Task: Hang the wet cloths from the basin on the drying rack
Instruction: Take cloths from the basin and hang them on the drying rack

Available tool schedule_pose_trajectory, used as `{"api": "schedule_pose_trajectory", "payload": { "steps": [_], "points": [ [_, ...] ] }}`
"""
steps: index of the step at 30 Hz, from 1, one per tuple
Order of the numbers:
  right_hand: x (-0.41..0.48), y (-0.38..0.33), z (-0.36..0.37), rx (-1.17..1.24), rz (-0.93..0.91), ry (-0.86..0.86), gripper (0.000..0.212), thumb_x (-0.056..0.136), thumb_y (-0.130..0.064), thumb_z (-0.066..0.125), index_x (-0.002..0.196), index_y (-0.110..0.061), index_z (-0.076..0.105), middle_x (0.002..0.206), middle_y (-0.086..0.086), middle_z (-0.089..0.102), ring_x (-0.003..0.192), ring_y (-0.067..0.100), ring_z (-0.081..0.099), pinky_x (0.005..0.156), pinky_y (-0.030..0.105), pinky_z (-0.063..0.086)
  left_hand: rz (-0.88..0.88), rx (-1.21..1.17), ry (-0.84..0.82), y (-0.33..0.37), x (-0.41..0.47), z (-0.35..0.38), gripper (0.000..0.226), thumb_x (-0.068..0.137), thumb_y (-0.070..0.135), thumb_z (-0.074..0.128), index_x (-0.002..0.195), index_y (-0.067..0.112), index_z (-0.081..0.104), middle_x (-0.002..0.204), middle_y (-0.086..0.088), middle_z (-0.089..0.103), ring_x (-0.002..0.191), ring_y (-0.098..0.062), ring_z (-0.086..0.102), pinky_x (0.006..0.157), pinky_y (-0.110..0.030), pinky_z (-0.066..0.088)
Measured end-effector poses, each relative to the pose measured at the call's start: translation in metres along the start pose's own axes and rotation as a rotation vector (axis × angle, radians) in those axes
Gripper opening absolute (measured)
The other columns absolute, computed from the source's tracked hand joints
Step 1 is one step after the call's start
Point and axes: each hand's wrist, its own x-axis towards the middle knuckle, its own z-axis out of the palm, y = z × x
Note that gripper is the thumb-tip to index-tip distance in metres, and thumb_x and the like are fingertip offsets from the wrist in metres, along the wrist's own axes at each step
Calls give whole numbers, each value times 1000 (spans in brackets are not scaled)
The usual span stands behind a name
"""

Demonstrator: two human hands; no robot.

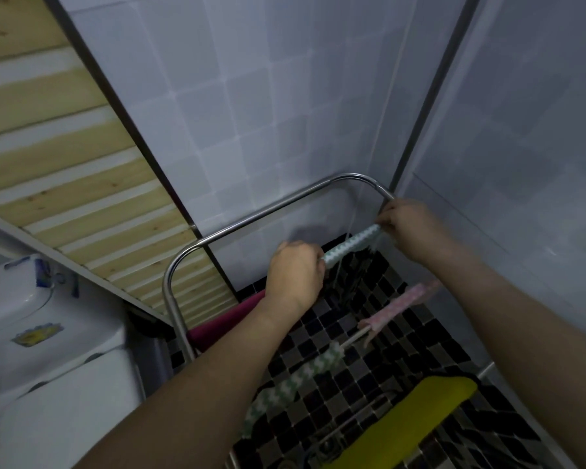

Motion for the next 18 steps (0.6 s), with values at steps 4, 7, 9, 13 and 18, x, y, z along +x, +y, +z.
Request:
{"api": "schedule_pose_trajectory", "payload": {
  "steps": [4, 7, 9, 13, 18],
  "points": [
    [-2, -2, 3, -1, 21, 22, 16, 74, 0, 64, 84, -6, 75, 90, 17, 66, 87, 38, 63, 74, 43, 52, -14, -14, -12, 0, -1, 3, 23, 96, 25, 50, 103, 16, 70, 102, -7, 67, 98, -25, 55, 79, -29, 37],
    [-3, -5, 2, 1, 44, 14, 18, 74, 2, 61, 85, -6, 73, 93, 18, 66, 89, 37, 63, 76, 42, 52, -10, -49, -8, -3, -7, -1, 24, 94, 24, 53, 113, 17, 67, 108, -8, 65, 103, -26, 54, 85, -30, 39],
    [-3, -9, -2, 19, 60, 14, 23, 74, 5, 61, 90, -6, 72, 98, 21, 64, 92, 39, 63, 79, 43, 53, -10, -101, 5, -5, -17, -11, 27, 93, 21, 57, 118, 16, 65, 111, -9, 64, 105, -26, 55, 85, -30, 42],
    [-12, -28, -17, 106, 90, 69, 32, 80, -1, 63, 110, -8, 71, 108, 23, 64, 102, 41, 61, 86, 43, 51, -46, -183, -81, -15, -57, -38, 18, 90, 17, 59, 103, 18, 72, 98, 0, 72, 88, -16, 64, 78, -23, 47],
    [-45, -97, -38, 255, -1, -157, 13, 84, -16, 68, 94, -16, 77, 94, 5, 75, 89, 22, 68, 72, 23, 43, -115, -190, -233, -31, -136, -60, 15, 90, 32, 63, 97, 22, 73, 87, 8, 70, 77, -6, 60, 67, -18, 42]
  ]
}}
